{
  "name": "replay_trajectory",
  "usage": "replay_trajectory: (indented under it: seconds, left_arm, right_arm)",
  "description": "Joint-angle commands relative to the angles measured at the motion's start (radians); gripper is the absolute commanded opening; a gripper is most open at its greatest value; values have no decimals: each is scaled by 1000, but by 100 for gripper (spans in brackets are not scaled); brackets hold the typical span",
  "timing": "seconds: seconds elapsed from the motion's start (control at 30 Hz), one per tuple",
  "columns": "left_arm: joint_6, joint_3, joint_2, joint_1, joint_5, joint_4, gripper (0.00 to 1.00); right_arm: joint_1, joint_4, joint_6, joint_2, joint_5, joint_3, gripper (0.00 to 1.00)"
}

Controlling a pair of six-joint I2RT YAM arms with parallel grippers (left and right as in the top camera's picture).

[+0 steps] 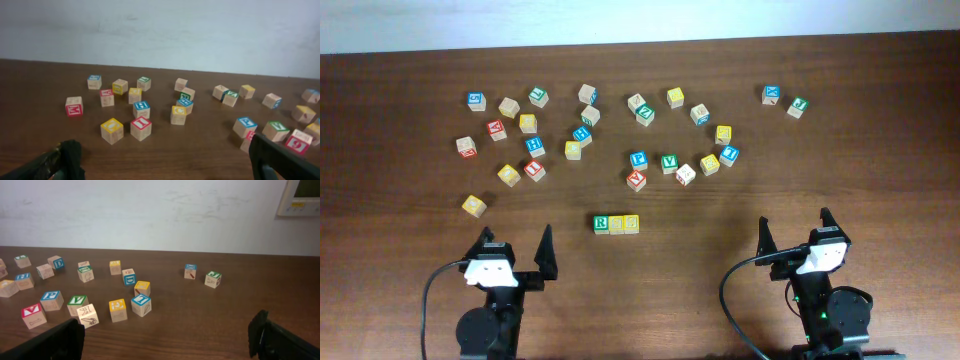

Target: Spell out RSS

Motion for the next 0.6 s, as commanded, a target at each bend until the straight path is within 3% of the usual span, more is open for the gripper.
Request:
replay_trajectory:
  seconds: [0.0,0.57]
  left_arm:
    - [88,-3,-8,11,-18,-5,99]
    - [78,-3,-8,35,-8,-6,99]
  right_arm:
    - [-5,-5,-6,-9,2,-5,98]
    - [-5,-5,-6,-9,2,-5,98]
